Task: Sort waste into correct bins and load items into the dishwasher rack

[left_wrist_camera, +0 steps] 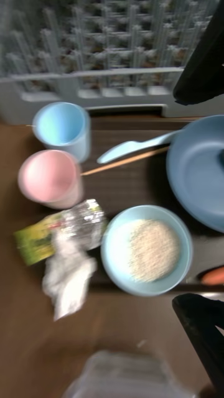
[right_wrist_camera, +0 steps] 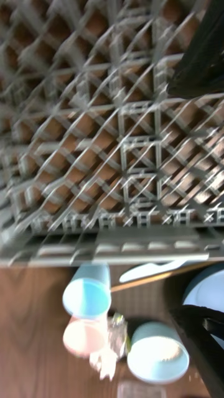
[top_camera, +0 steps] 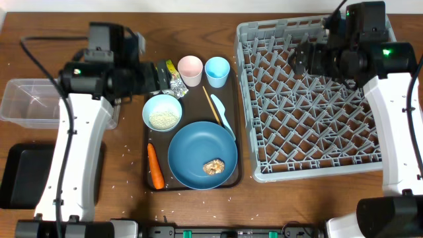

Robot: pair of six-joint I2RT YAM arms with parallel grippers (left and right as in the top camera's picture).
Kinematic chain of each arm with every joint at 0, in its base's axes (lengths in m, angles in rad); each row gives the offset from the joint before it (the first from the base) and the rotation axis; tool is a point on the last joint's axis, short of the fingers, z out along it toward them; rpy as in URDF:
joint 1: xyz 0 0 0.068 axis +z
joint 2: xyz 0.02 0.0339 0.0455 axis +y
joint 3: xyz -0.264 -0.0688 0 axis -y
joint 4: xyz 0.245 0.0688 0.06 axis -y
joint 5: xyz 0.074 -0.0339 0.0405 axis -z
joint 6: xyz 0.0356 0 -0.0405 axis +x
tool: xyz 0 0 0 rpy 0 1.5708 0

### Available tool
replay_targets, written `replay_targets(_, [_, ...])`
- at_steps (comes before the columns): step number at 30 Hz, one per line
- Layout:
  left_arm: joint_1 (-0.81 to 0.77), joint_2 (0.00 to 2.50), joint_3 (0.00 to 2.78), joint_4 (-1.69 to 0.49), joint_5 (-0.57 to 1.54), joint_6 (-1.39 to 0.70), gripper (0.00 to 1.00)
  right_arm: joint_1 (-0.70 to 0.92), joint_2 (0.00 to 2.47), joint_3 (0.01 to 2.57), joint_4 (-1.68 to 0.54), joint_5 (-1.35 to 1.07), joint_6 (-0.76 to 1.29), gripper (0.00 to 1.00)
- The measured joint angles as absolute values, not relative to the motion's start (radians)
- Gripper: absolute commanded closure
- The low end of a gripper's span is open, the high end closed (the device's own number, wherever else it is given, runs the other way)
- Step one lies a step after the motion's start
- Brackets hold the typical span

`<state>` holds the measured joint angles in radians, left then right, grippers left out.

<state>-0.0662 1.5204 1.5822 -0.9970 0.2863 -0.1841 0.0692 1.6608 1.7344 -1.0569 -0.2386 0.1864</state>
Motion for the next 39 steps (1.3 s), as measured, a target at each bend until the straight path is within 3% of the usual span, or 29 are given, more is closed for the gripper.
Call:
replay_targets(6, [-0.067,1.637,1.693,-1.003,0.244,-0.179,0.02,0.07,1.661,1.745,-1.009,-0.346,0.178,0.01])
replay_targets(13, [-0.094,1.906,1.705,-0.871,0.228,-0.103,0.02,0.075,1.662,1.746,-1.042,-0.37,0.175,0.01])
replay_targets(20, [-0.157,2.002,1.705,-0.773,0.226,-0.063,0.01,0.08,1.662,1.746,-1.102,-0.358,0.175,0.01])
replay_targets(24, [-0.167,2.038,1.705,-0.725,0.223,-0.053,0.13,0.08,1.662,1.746,-1.119,-0.349,0.175,0.01])
replay_targets(29, [-0.167,2.091,1.705,-0.692,0.194,-0.059,0.2,0.08,1.661,1.746,-1.128,-0.344,0.175,0.01])
replay_targets(32, [-0.167,2.099,1.705,-0.666,0.183,-0.07,0.33,0.08,1.661,1.746,-1.129,-0.343,0.175,0.01])
replay_targets(35, [-0.167,2.099,1.705,-0.647,0.176,-0.077,0.54,0.08,1.661,1.746,-1.128,-0.343,0.175,0.01])
replay_targets(39, [-0.167,2.099,1.704,-0.646,0.176,-0.078,0.56,0.08,1.662,1.746,-1.128,-0.342,0.175,0.01])
